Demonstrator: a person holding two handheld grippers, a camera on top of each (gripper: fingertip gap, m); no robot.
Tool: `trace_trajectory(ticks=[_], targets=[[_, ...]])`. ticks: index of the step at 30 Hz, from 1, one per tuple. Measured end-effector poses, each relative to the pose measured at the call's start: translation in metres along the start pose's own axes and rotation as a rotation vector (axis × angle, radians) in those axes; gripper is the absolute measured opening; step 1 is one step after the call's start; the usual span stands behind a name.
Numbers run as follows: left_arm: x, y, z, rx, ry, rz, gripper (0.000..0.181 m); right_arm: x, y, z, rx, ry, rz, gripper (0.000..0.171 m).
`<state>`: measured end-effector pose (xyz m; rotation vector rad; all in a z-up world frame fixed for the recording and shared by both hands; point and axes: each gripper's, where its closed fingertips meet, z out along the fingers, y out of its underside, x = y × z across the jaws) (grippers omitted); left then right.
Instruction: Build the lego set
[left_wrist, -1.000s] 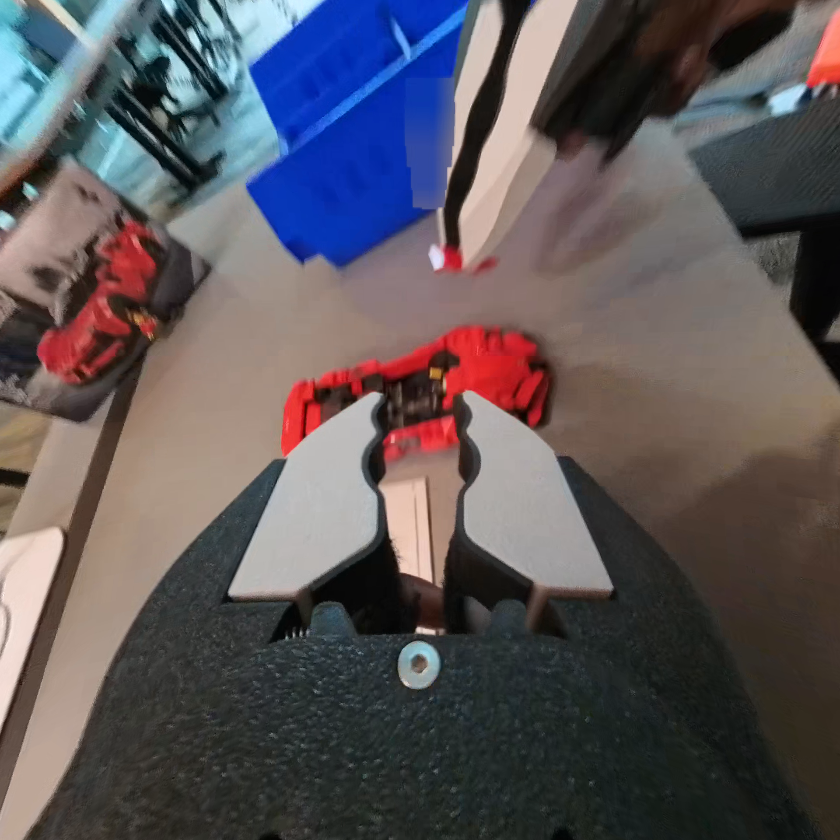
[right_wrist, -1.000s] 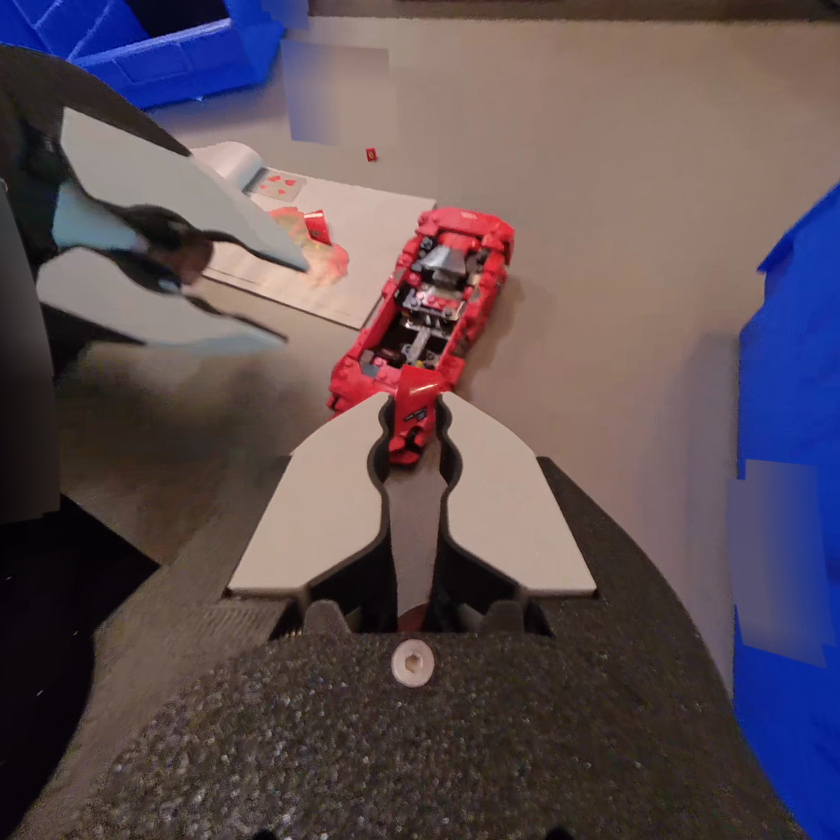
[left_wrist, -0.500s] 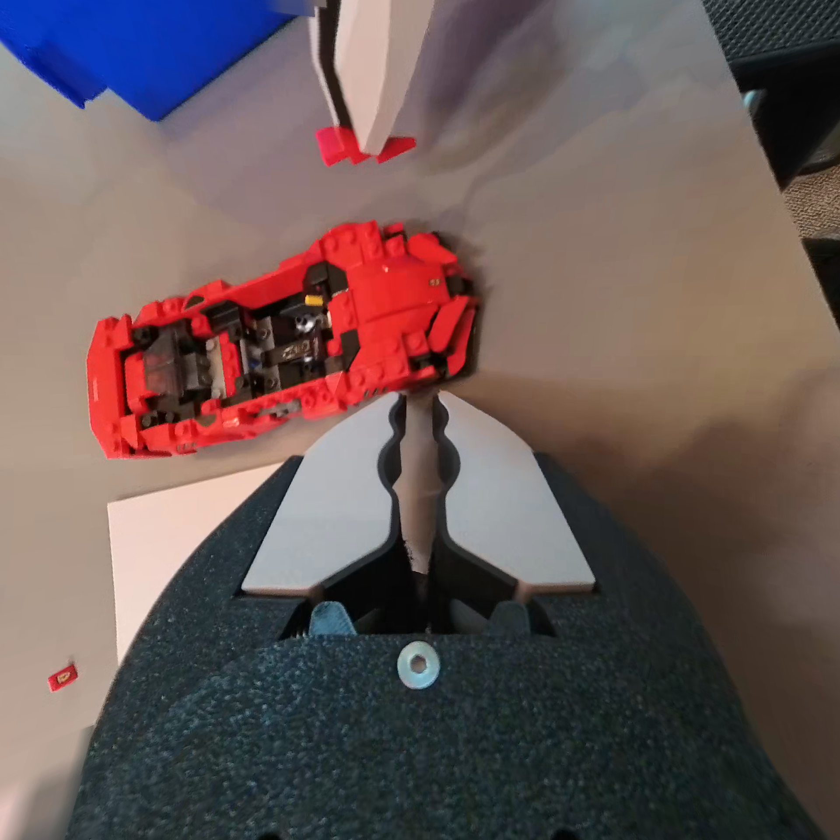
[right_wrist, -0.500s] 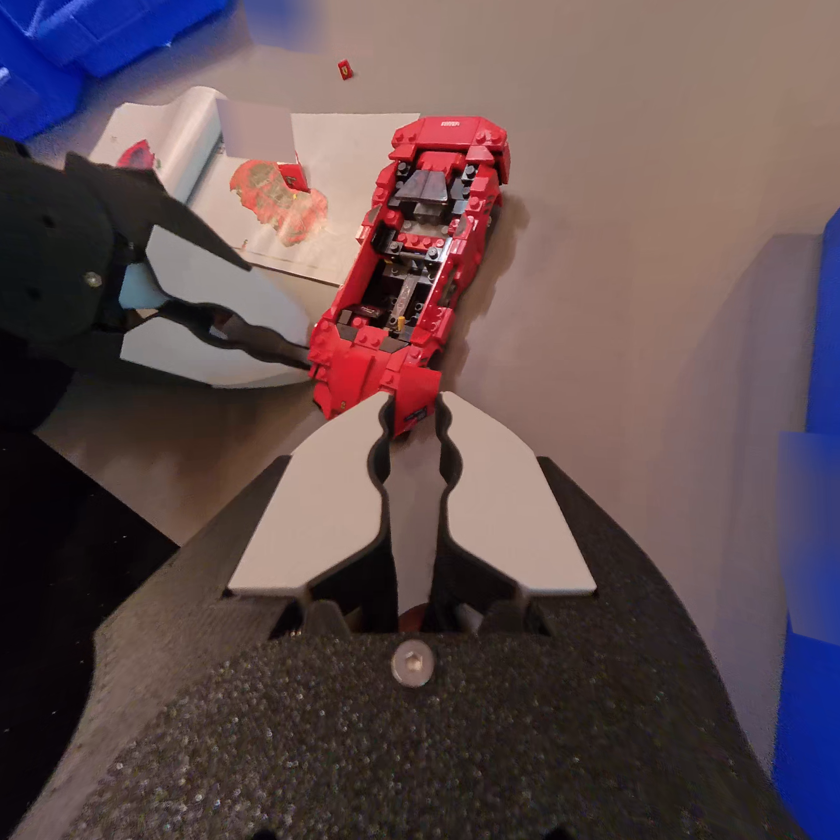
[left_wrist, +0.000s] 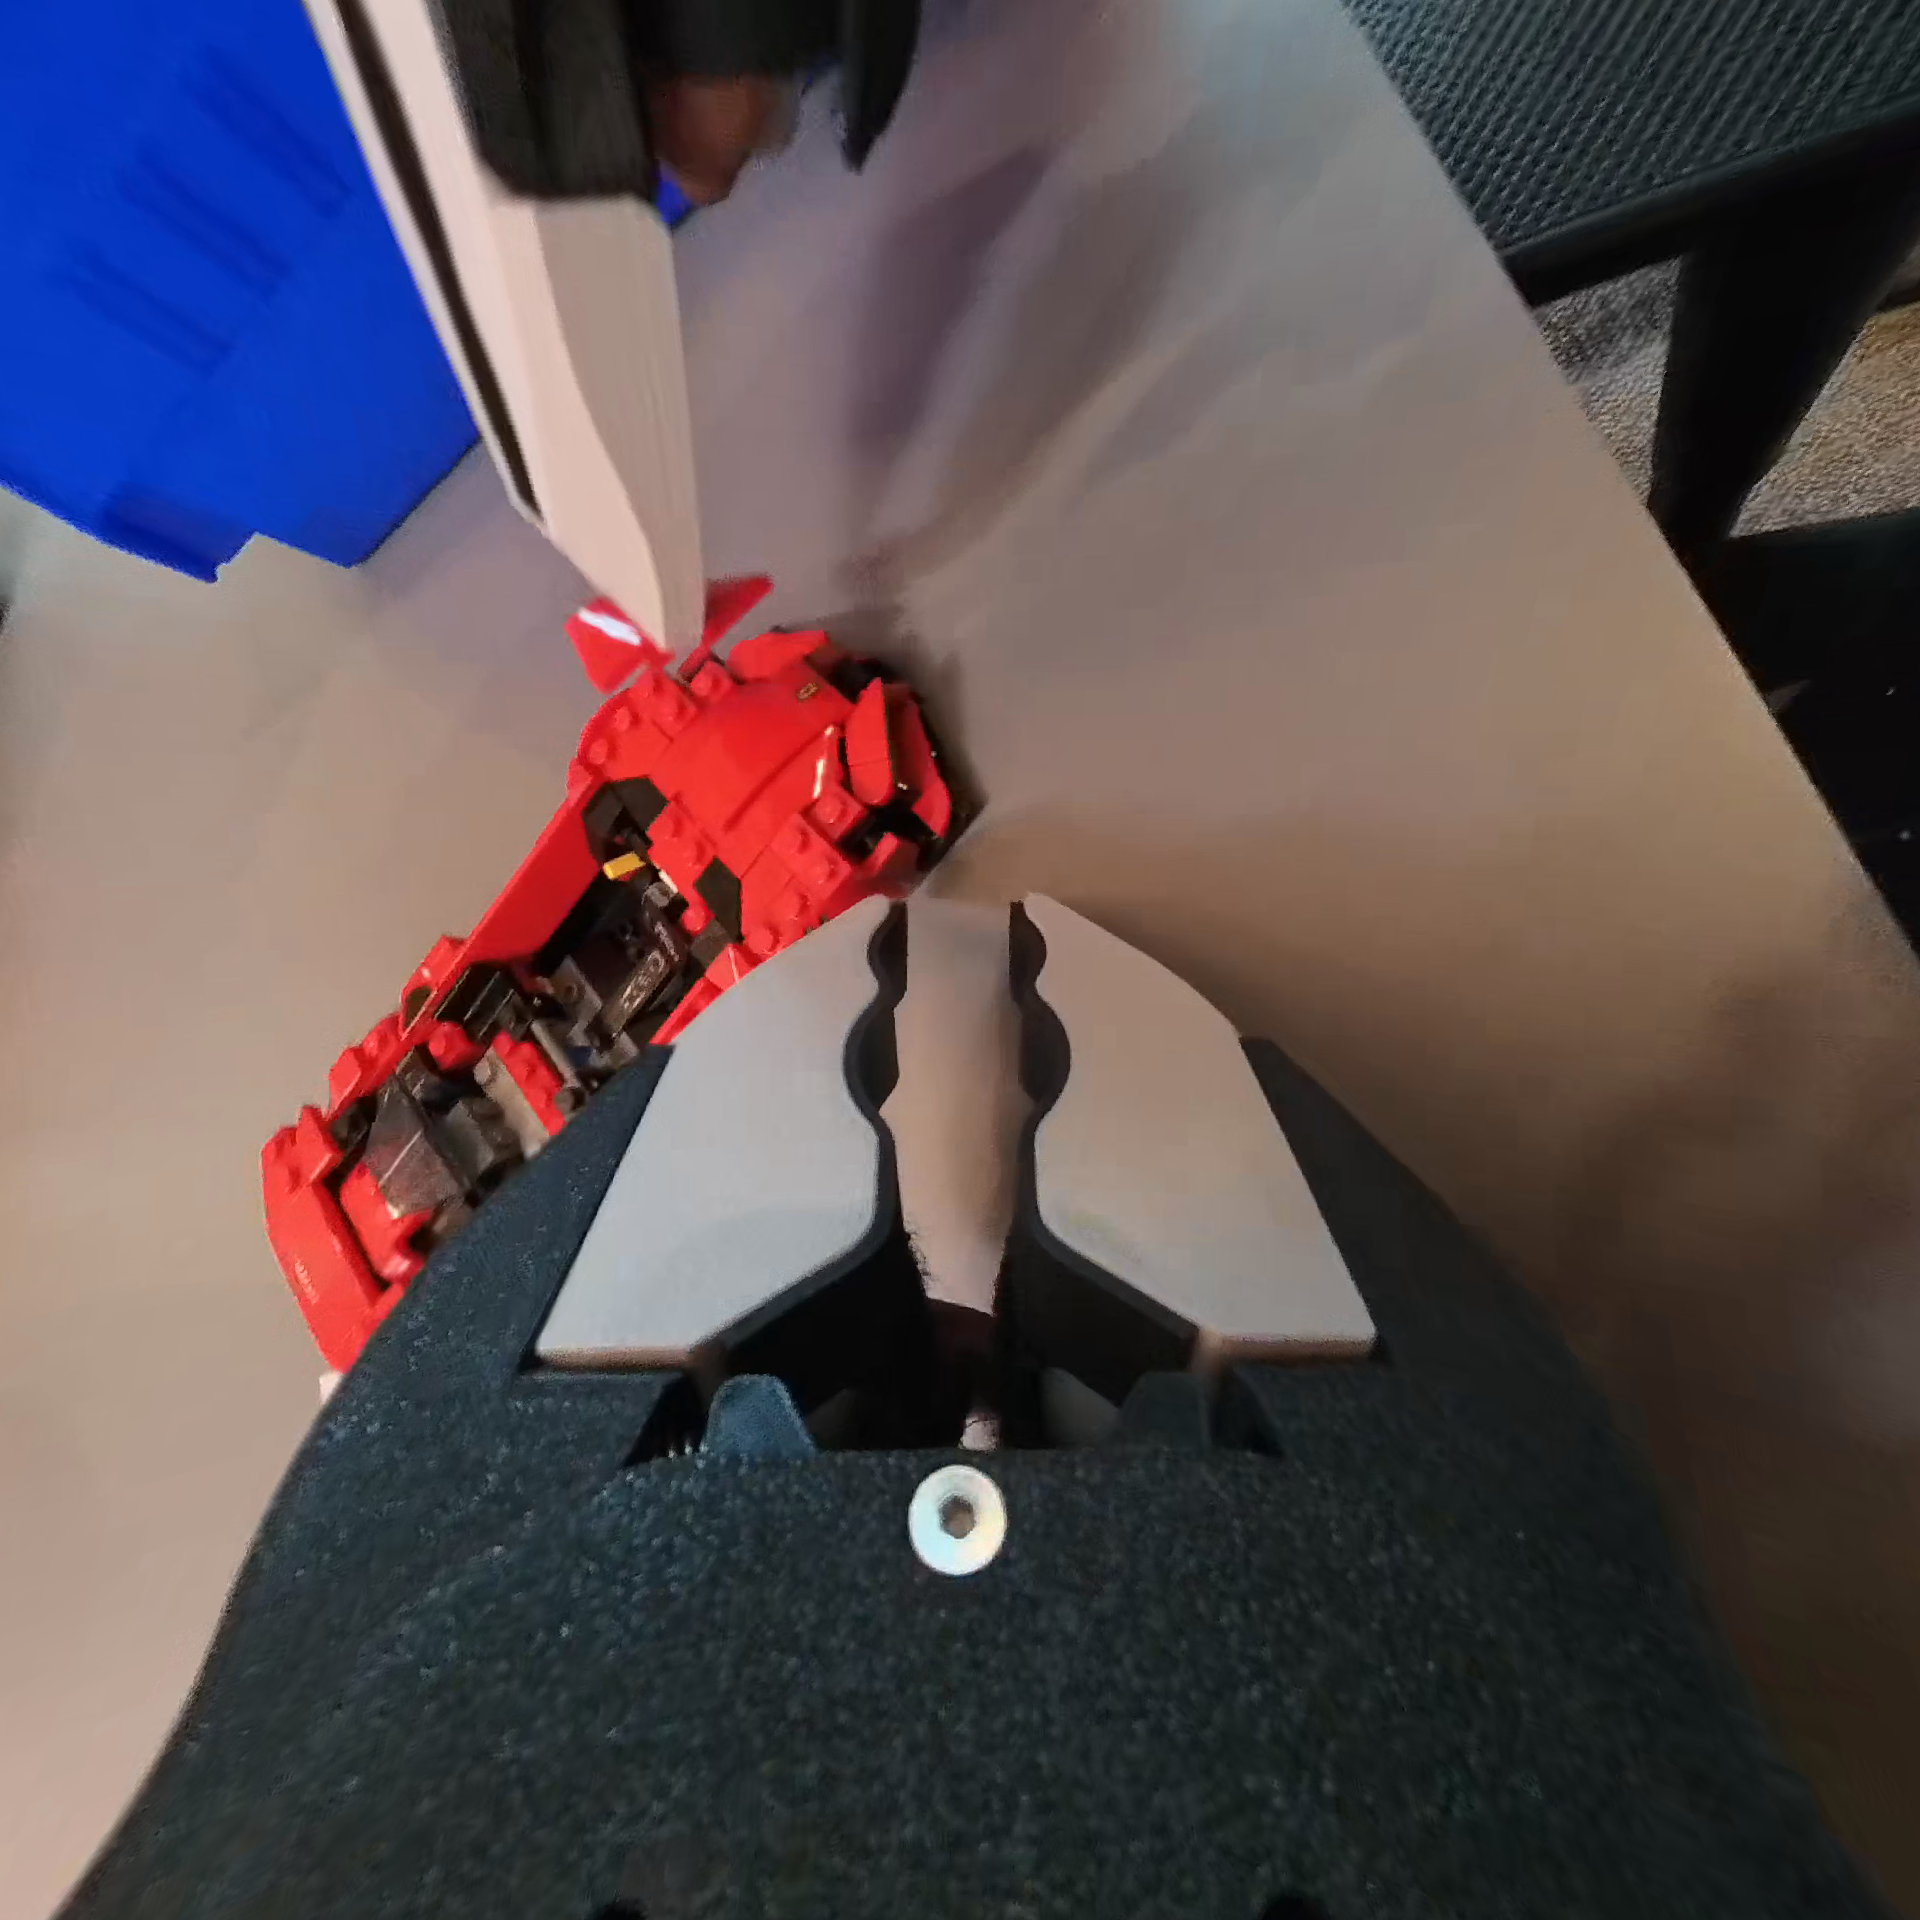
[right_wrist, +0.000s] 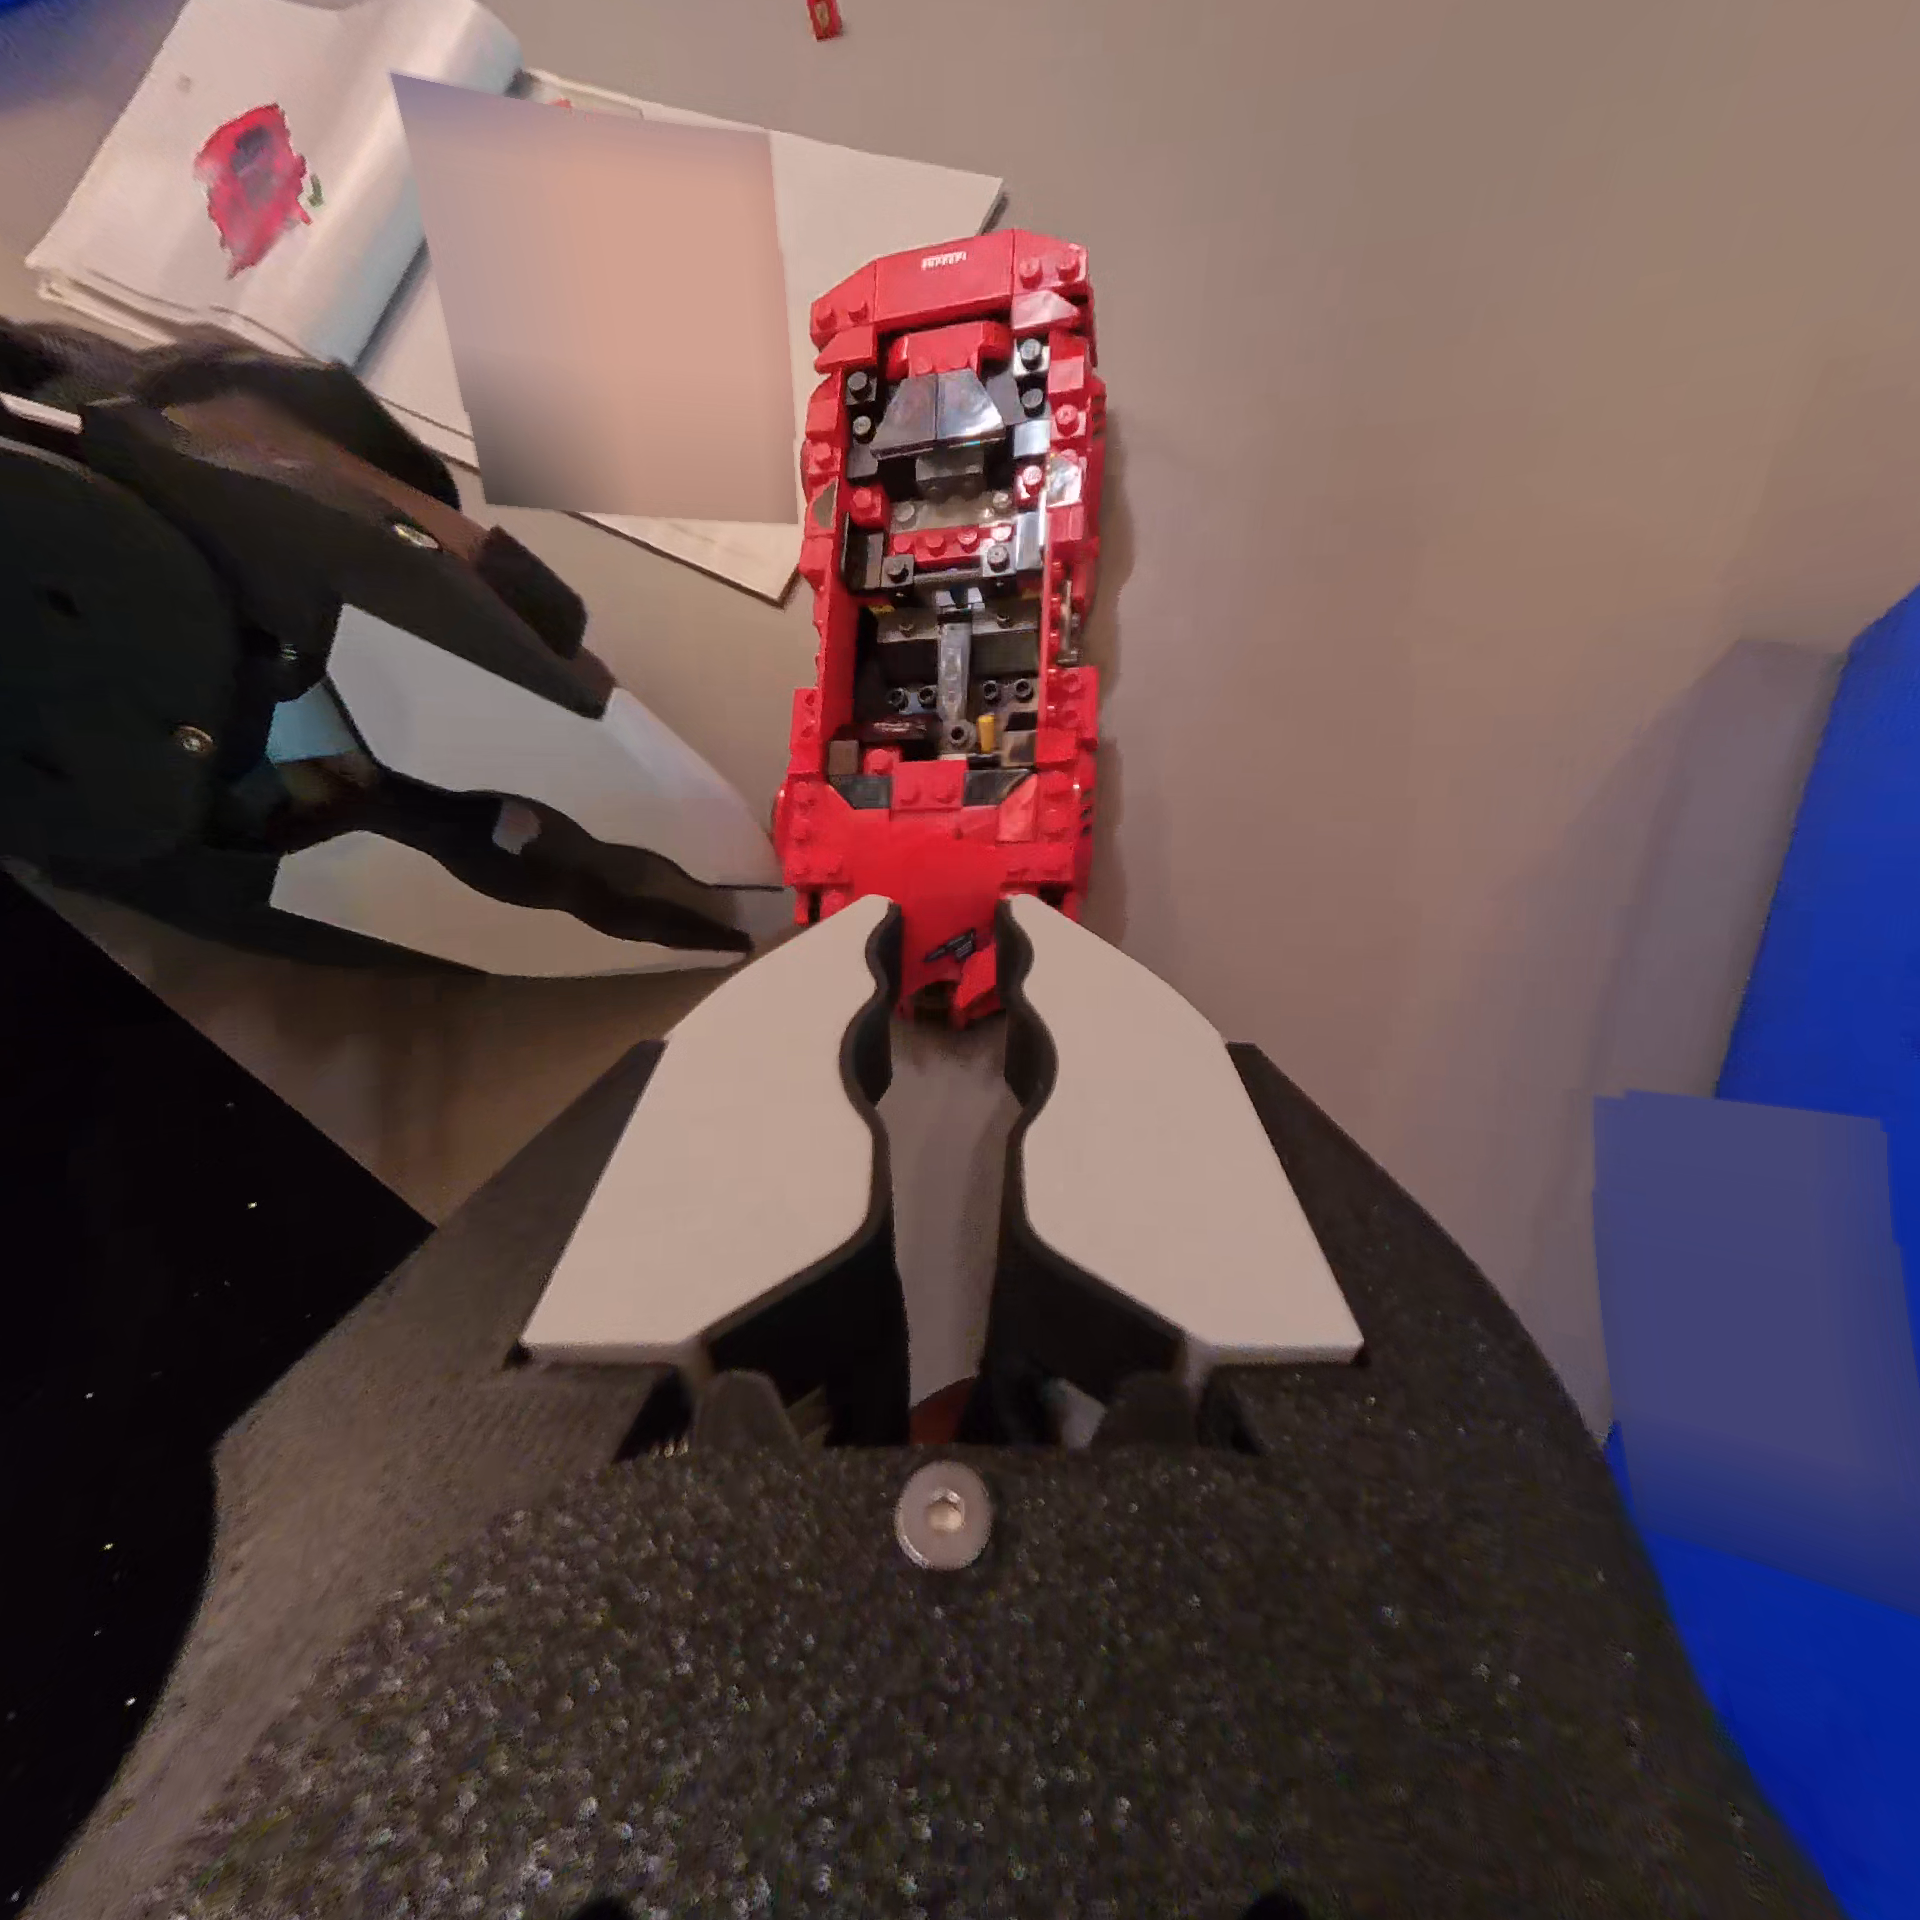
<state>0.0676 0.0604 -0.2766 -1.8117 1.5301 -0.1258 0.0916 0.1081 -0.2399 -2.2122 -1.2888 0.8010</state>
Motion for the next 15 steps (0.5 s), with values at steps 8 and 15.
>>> trace_trajectory(ticks=[8,15], targets=[[0.016,-0.010,-0.008,0.061,0.061,0.044,0.021,0.001,-0.009,0.006,-0.071,-0.007,-0.056,0.017],[0.016,-0.007,-0.024,0.095,0.061,0.114,0.024,0.002,-0.005,0.008,-0.111,-0.002,-0.058,0.017]])
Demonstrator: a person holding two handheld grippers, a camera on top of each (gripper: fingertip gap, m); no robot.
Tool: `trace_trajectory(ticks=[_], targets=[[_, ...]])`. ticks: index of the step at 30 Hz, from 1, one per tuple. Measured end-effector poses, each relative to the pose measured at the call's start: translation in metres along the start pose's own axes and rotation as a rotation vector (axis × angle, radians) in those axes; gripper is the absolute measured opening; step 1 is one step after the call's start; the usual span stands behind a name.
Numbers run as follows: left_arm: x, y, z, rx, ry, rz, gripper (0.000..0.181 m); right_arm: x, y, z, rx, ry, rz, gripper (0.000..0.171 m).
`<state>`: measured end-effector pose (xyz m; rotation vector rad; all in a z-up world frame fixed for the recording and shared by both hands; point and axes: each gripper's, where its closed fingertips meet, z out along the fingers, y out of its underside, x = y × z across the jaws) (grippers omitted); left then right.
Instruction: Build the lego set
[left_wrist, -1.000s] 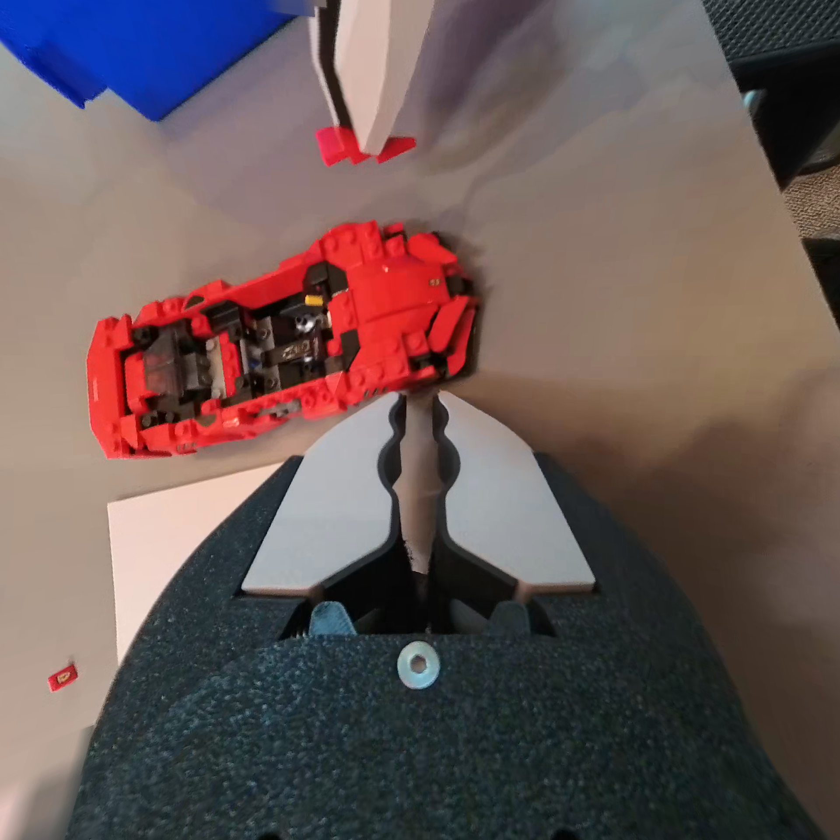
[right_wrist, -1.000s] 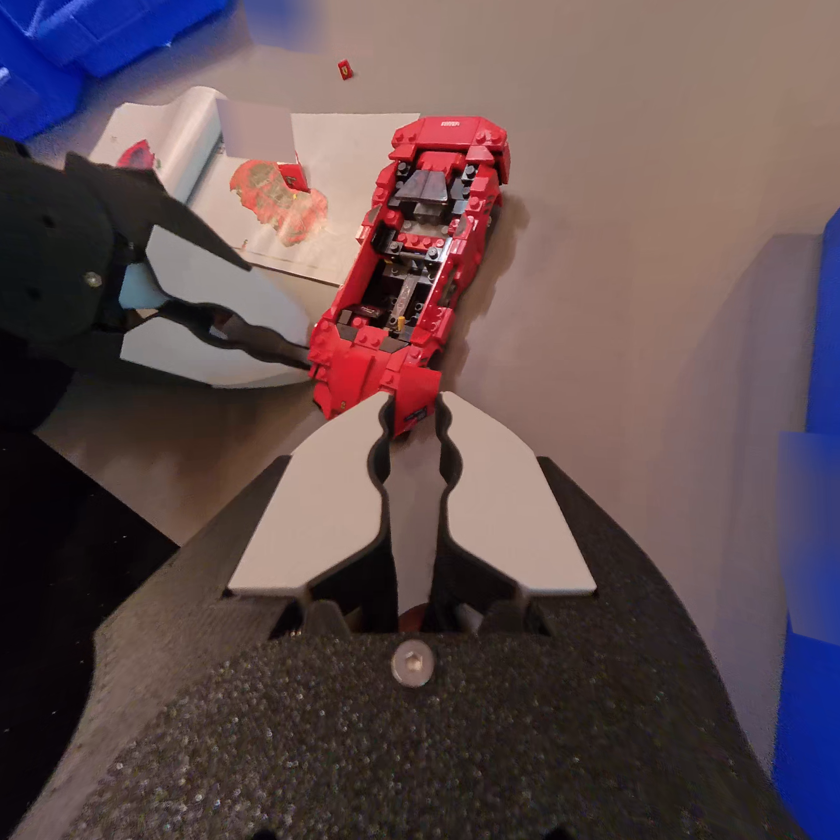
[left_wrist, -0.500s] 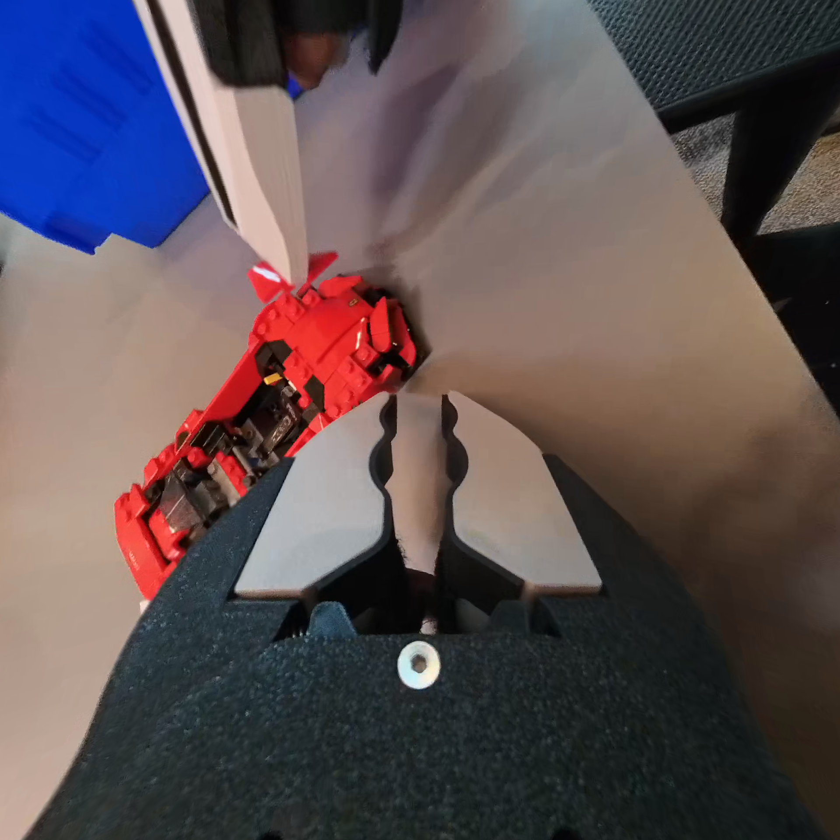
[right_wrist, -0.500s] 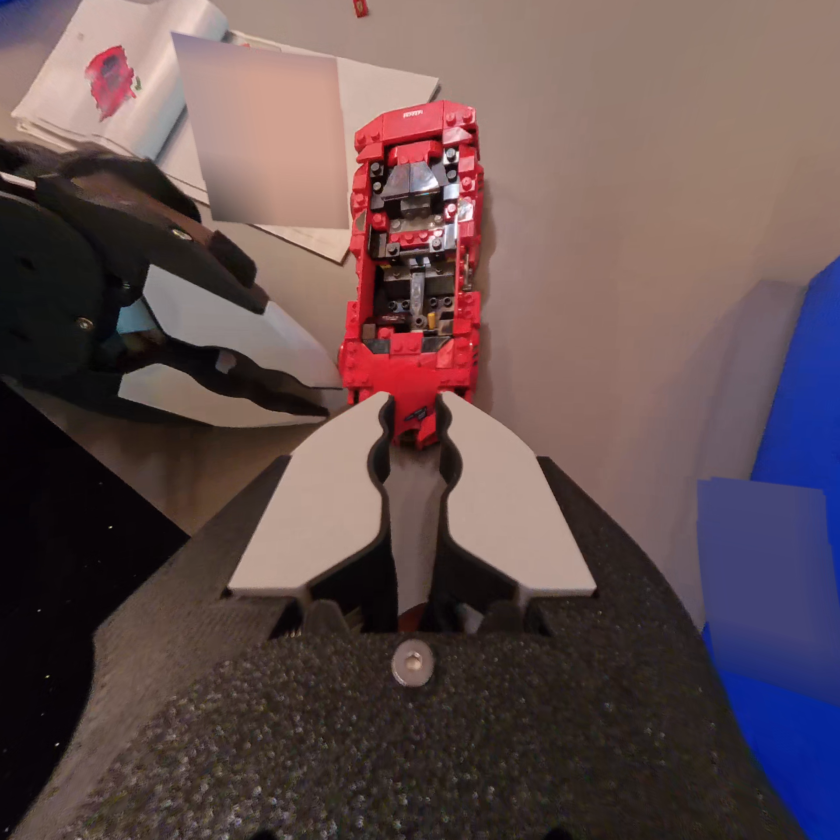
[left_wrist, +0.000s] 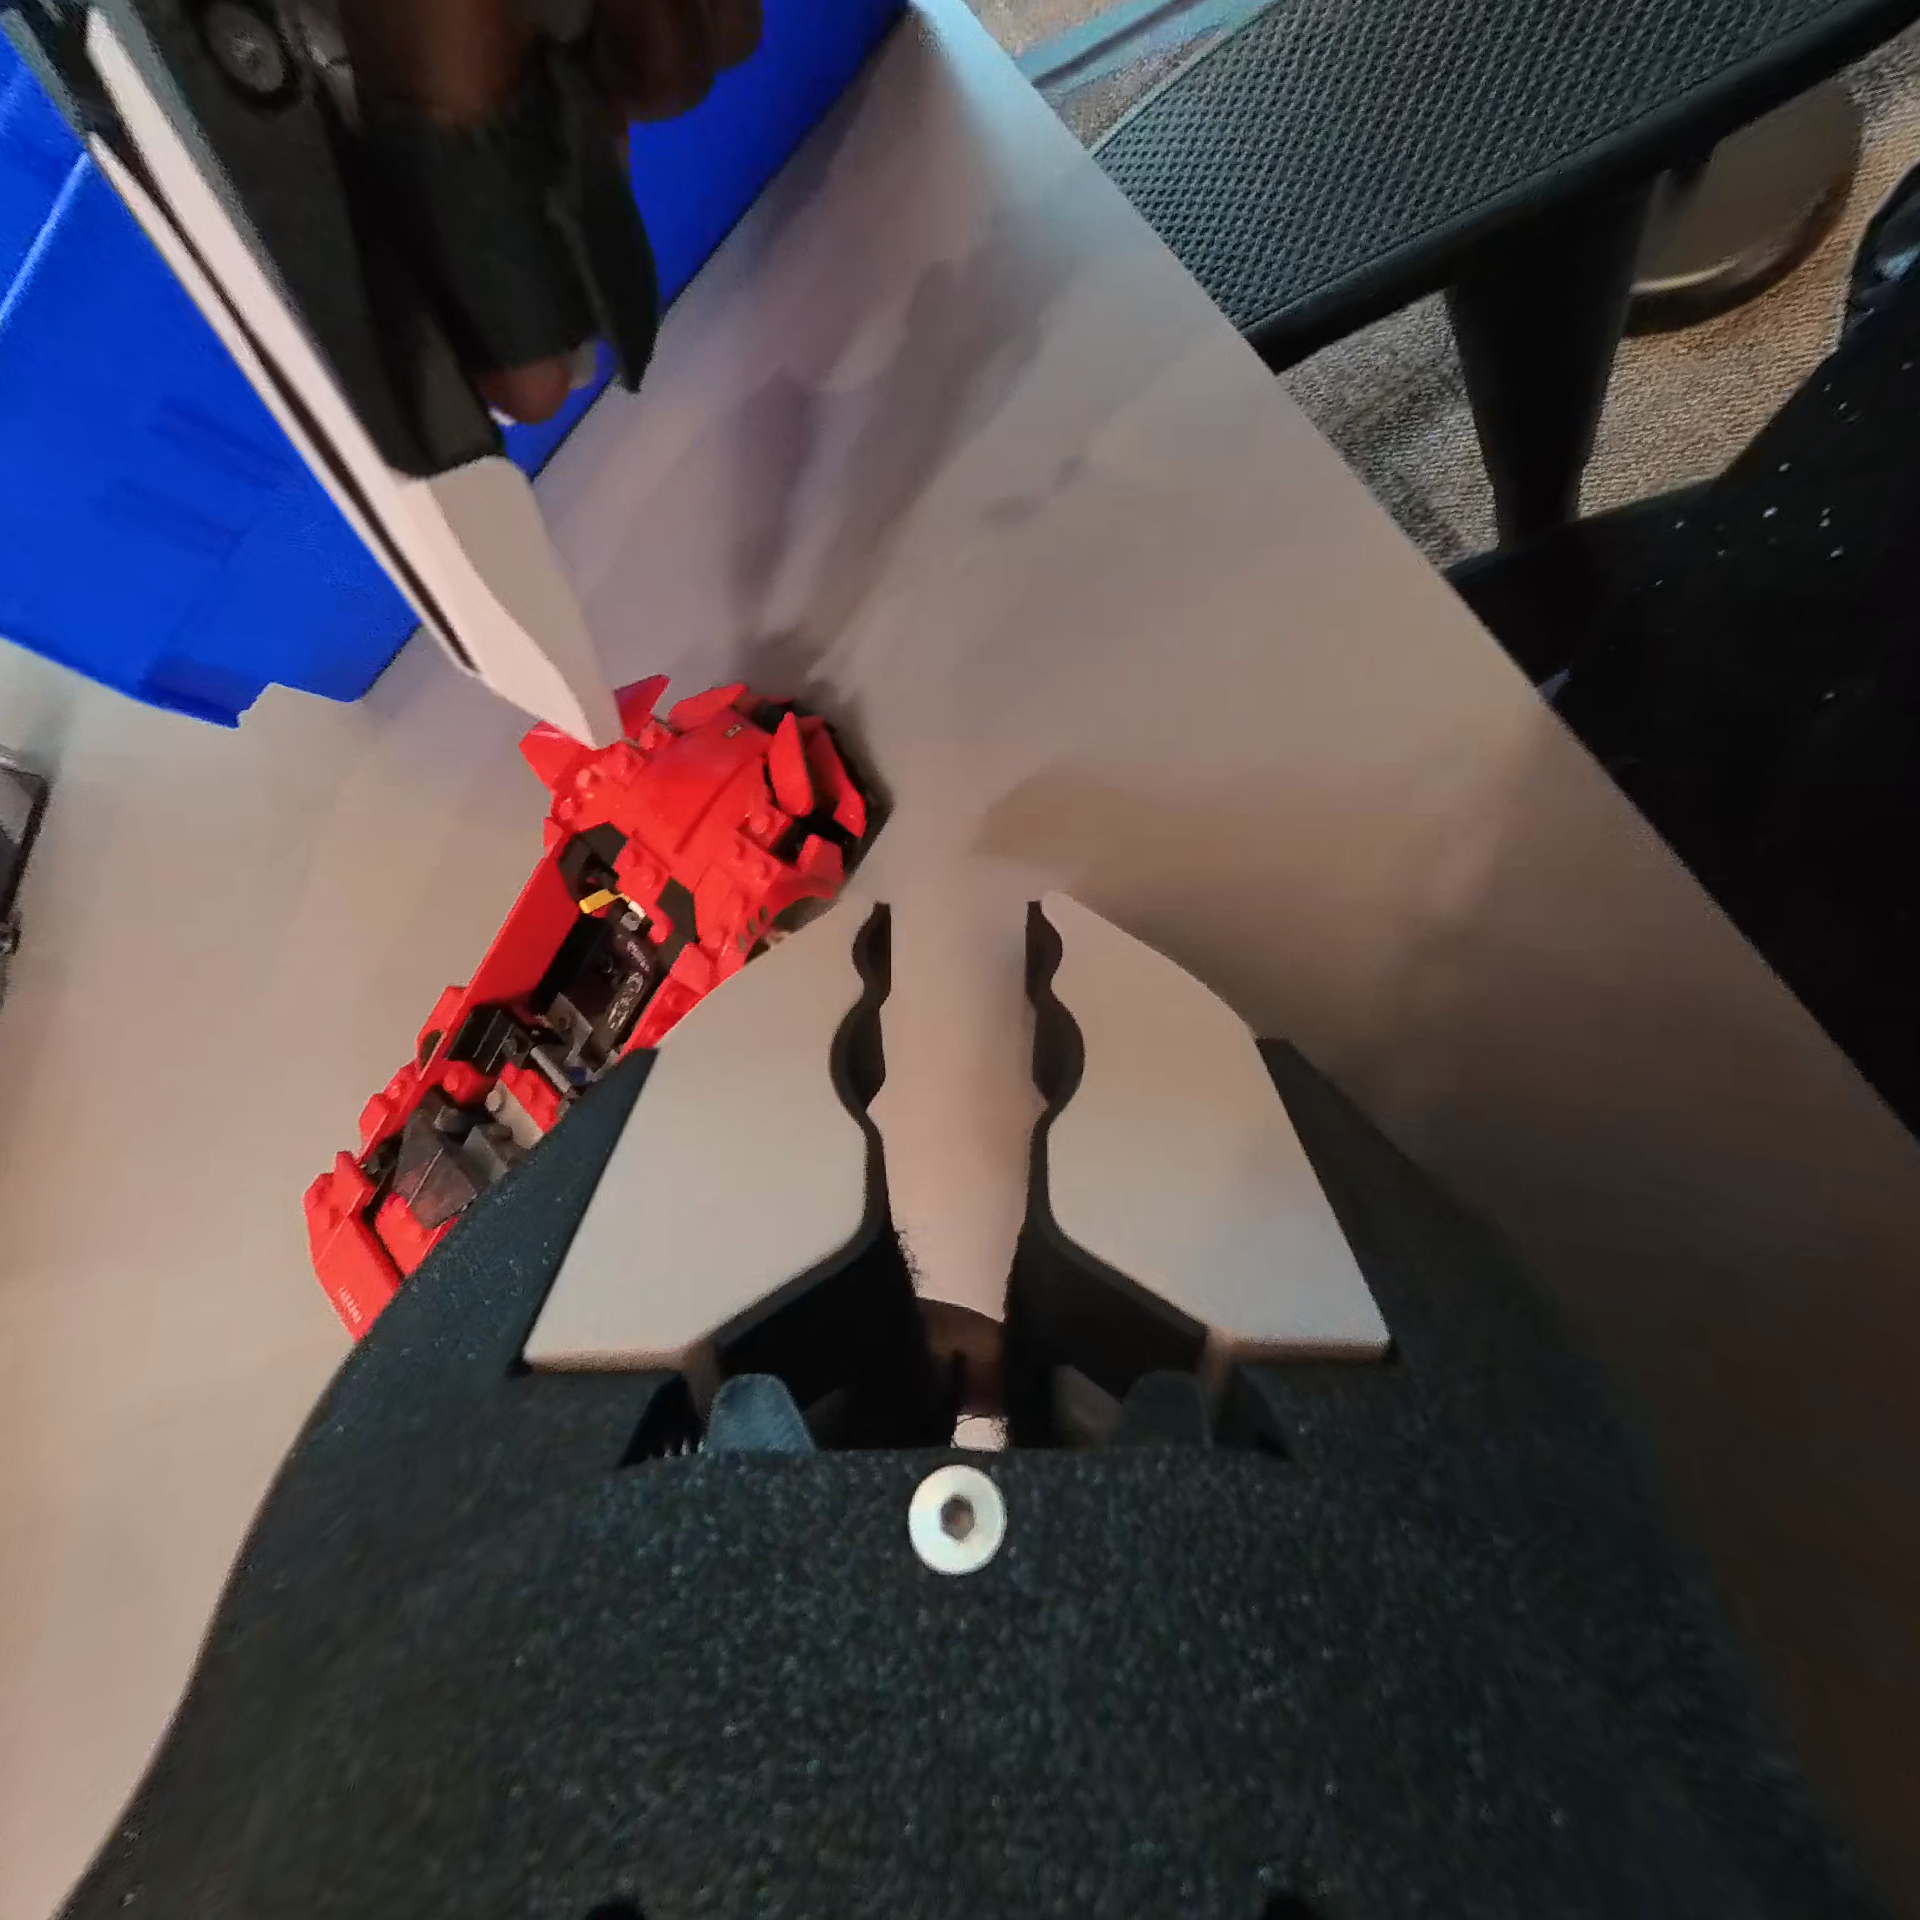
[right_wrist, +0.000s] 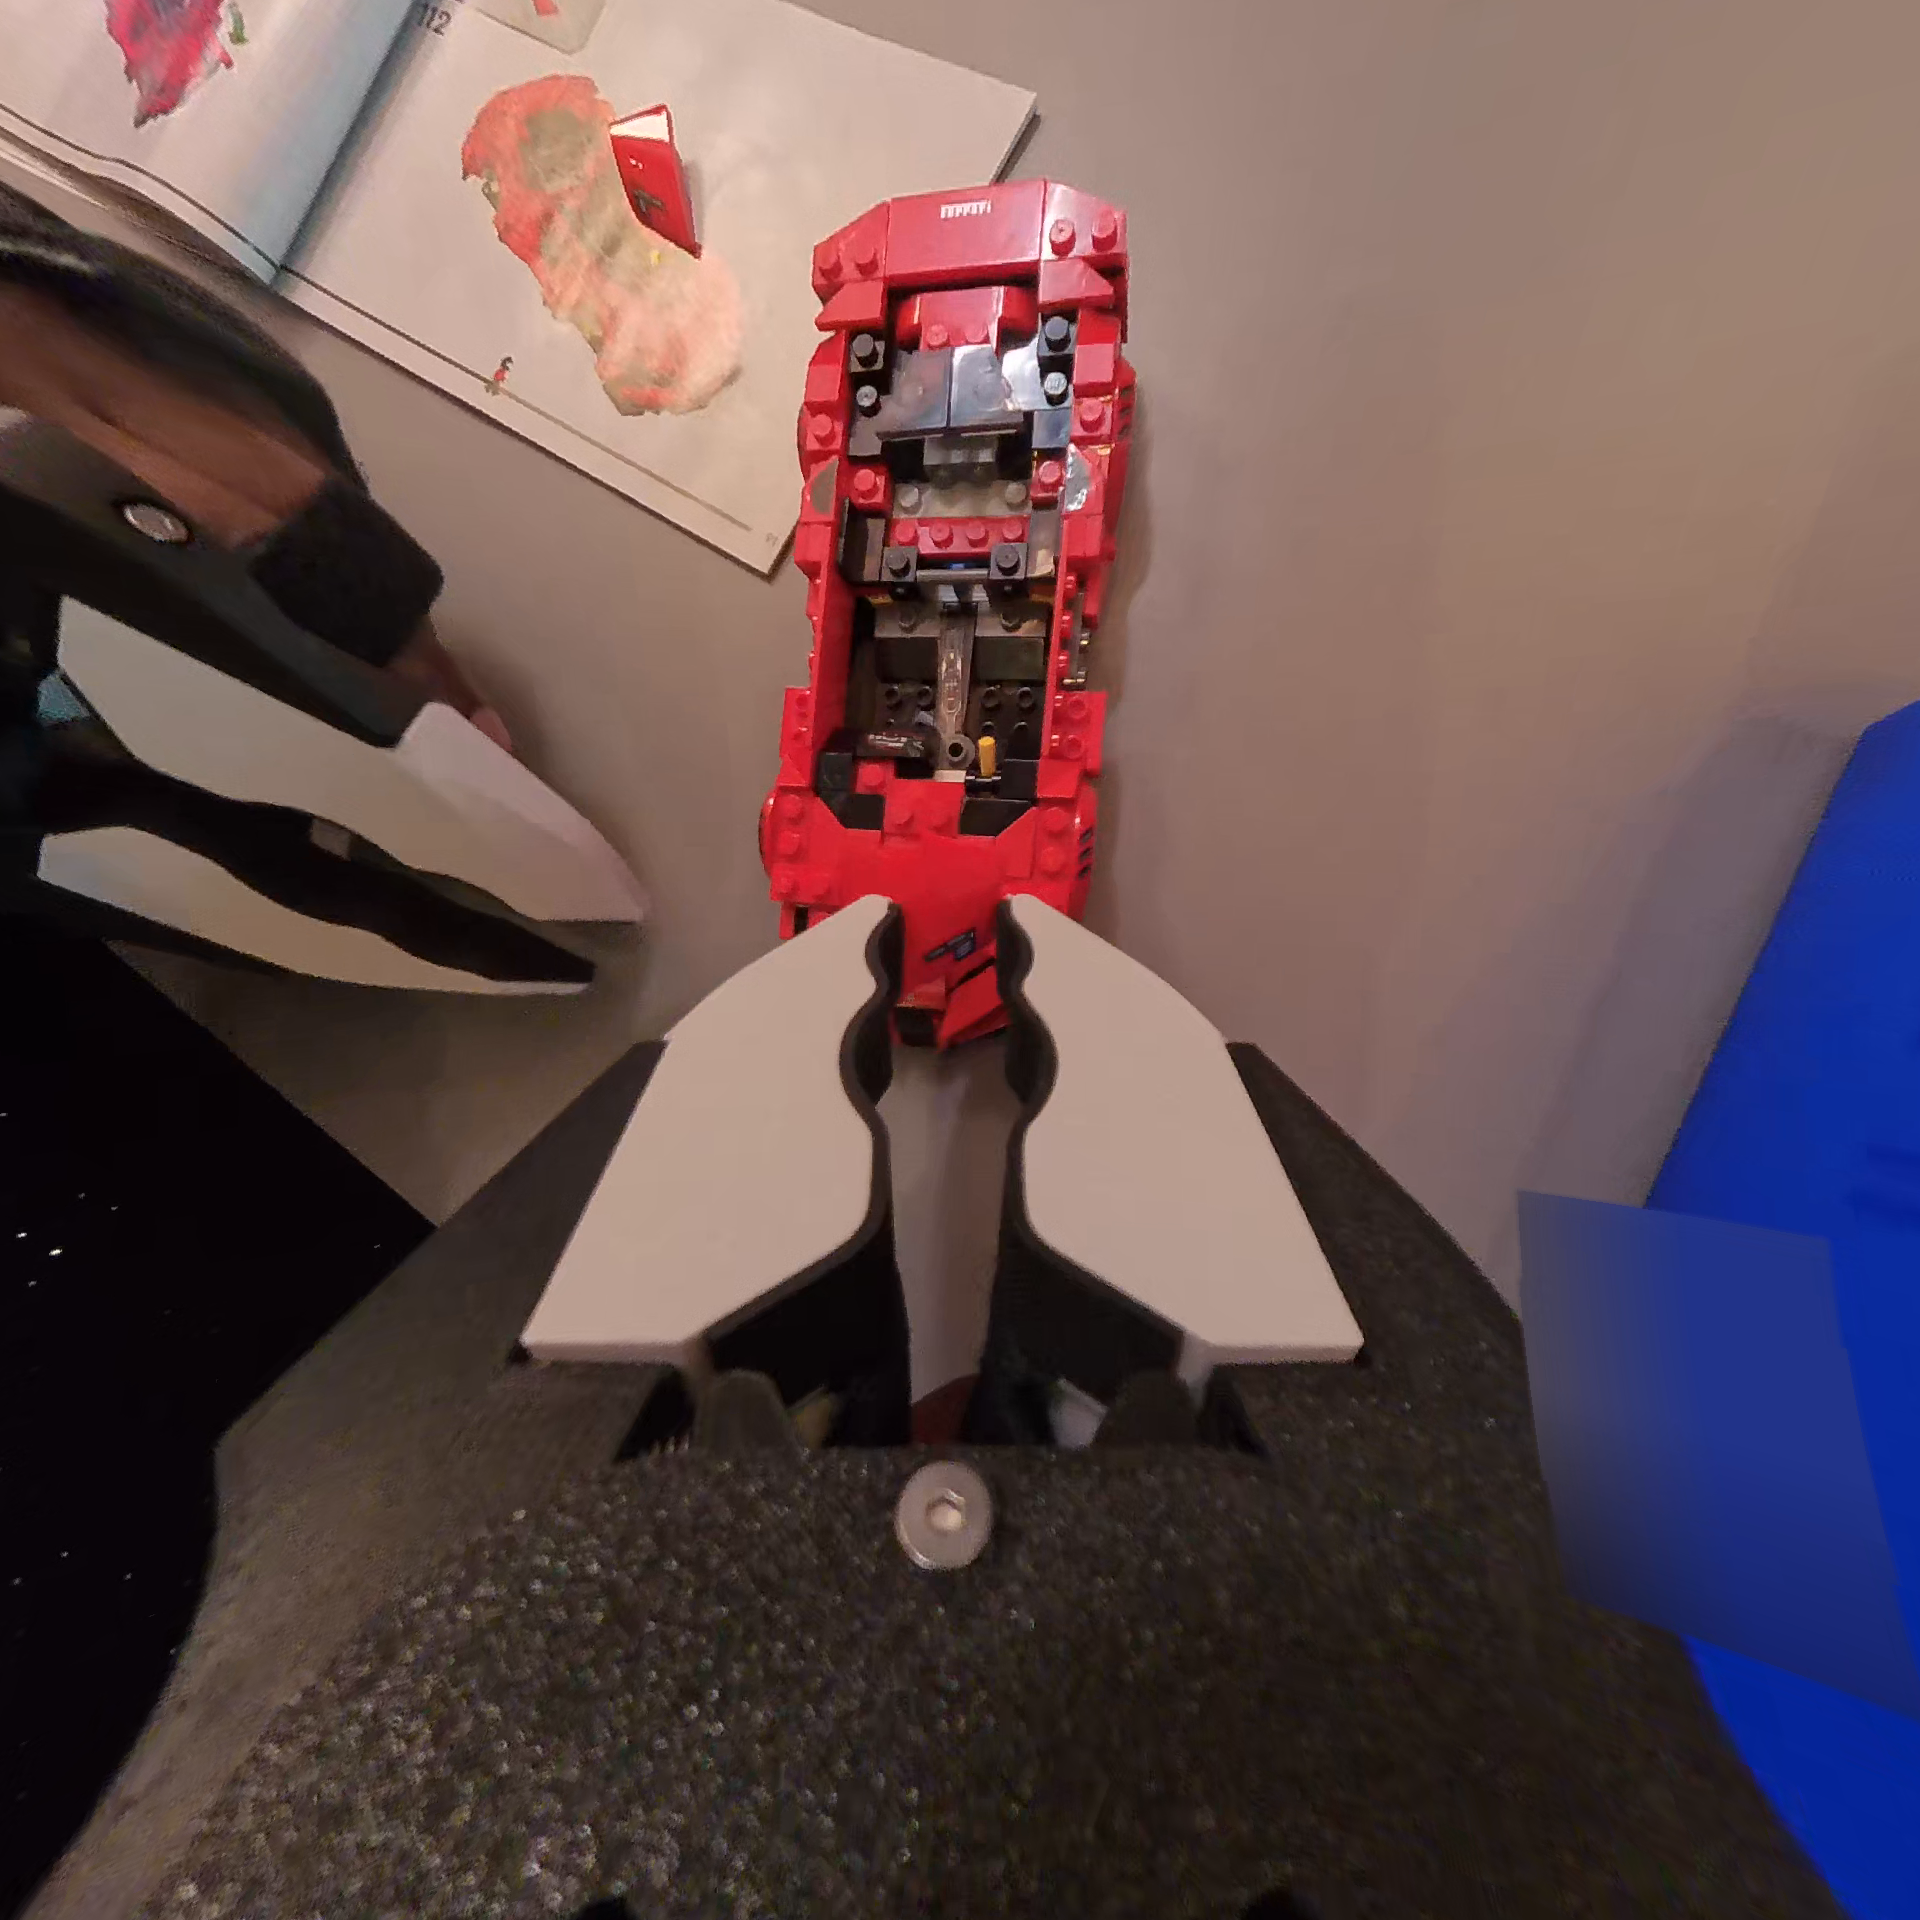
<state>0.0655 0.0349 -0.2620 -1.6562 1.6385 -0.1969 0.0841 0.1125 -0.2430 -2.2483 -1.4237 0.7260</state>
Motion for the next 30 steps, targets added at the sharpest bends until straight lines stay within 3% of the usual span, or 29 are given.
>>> trace_trajectory(ticks=[15,30], targets=[[-0.004,0.011,-0.003,0.045,-0.019,-0.037,0.025,0.012,-0.004,0.009,-0.119,0.119,-0.061,0.017],[-0.001,0.012,-0.001,0.062,0.003,-0.048,0.024,0.013,-0.003,0.015,-0.312,0.102,-0.137,0.017]])
